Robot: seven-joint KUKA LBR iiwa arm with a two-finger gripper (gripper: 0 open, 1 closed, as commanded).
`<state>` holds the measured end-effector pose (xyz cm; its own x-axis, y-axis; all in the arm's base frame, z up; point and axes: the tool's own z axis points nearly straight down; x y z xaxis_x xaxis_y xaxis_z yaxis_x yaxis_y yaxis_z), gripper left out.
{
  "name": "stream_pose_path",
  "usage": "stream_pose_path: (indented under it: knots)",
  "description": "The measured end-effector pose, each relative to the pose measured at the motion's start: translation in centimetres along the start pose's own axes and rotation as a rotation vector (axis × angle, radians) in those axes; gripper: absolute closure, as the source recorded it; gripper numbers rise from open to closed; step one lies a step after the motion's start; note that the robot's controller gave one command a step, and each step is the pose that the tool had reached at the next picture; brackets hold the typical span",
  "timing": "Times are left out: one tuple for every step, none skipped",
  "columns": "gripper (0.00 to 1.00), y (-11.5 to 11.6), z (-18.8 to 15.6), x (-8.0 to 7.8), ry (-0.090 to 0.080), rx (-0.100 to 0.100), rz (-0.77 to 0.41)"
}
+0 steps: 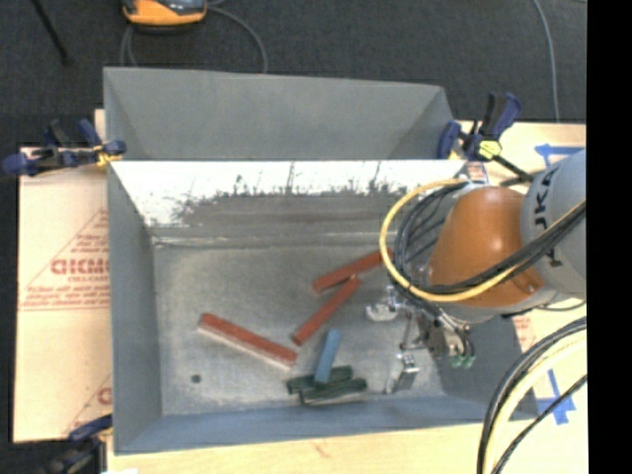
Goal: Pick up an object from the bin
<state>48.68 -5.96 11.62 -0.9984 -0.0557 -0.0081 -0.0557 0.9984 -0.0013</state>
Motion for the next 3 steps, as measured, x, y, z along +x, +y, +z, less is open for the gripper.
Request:
stream_pose_path:
  knots:
    - [1.0, 5.7, 4.0, -4.0, -0.007, 0.003, -0.118]
    - [1.0, 5.7, 4.0, -4.0, -0.007, 0.003, -0.119]
    - [1.0, 7.6, -6.8, -4.9, 0.004, -0.001, -0.081]
